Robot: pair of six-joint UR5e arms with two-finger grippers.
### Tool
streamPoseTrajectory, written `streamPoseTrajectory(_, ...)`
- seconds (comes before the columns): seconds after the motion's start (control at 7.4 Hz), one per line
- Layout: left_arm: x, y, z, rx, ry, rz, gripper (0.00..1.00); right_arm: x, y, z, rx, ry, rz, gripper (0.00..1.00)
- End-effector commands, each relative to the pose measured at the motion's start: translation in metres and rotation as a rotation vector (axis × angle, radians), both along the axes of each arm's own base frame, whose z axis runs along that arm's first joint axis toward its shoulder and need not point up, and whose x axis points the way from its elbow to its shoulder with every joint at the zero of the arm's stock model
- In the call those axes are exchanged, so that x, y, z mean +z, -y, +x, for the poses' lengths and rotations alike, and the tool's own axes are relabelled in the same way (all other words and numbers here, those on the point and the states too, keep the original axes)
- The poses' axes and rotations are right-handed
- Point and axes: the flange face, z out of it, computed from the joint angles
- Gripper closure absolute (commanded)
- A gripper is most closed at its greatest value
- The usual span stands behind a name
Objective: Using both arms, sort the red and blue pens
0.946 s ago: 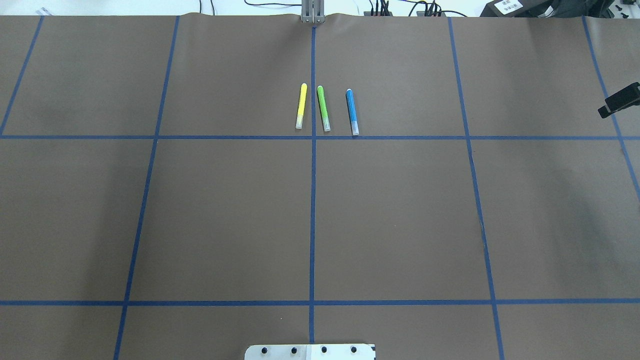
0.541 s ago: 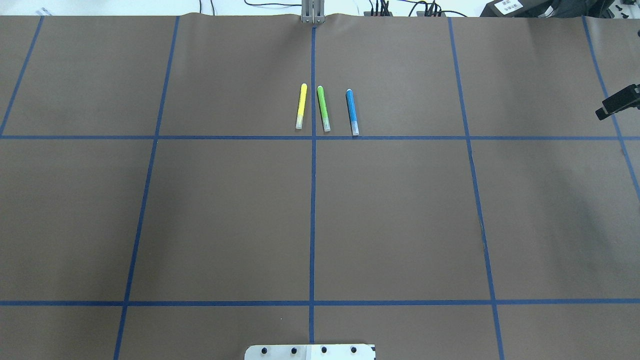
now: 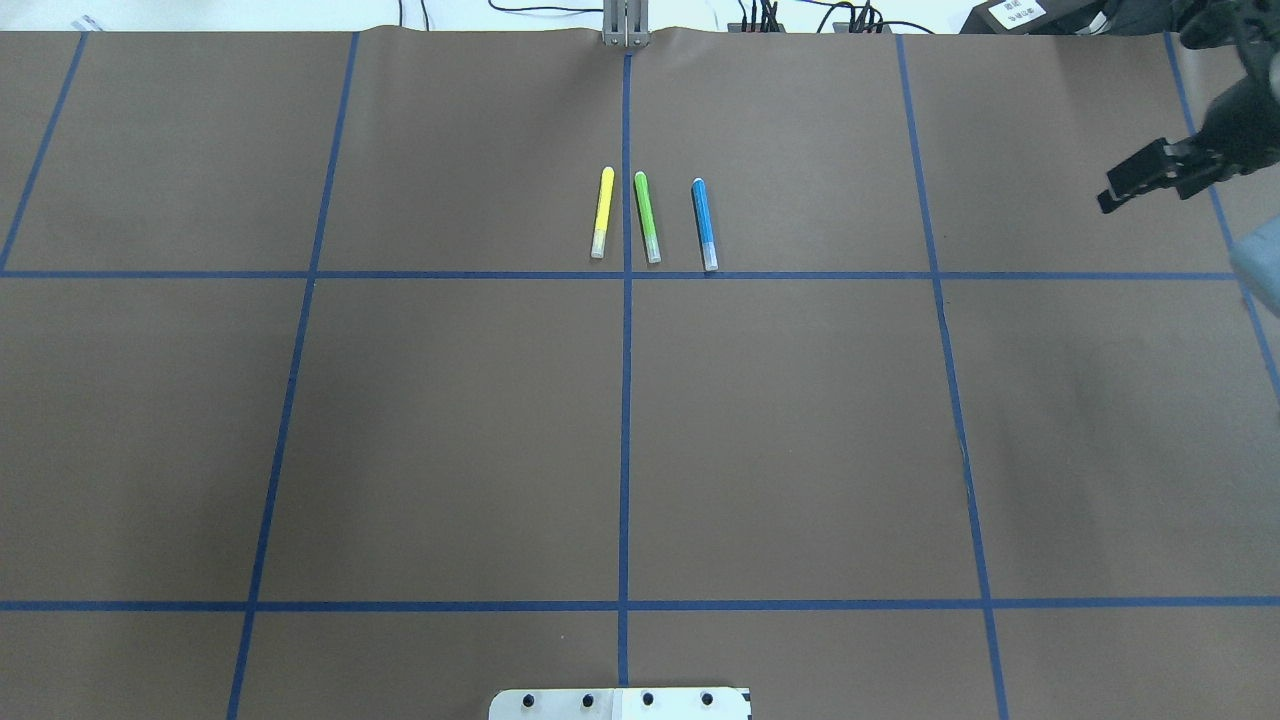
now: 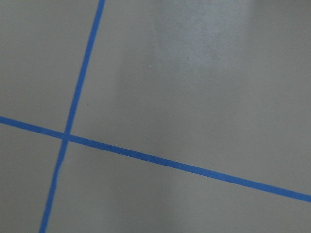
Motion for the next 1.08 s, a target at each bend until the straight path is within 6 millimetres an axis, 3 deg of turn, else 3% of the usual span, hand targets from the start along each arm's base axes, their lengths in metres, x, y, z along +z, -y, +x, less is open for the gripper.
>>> streamPoseTrajectory(0.0,-0.001,0.000,0.002,0.002,-0.002,0.004,0.00,-0.065,0.003,-0.101,0.035,0.006,-0.048,0.00)
streamPoseTrajectory(0.54,0.003,-0.002,0.002,0.001,-0.002,-0.005,0.00,-0.127,0.029,-0.259,0.073,-0.042,-0.169,0.00)
streamPoseTrajectory(0.95,0.009,-0.001,0.002,0.002,-0.003,-0.017,0.00,-0.169,0.051,-0.341,0.153,-0.093,-0.283,0.01)
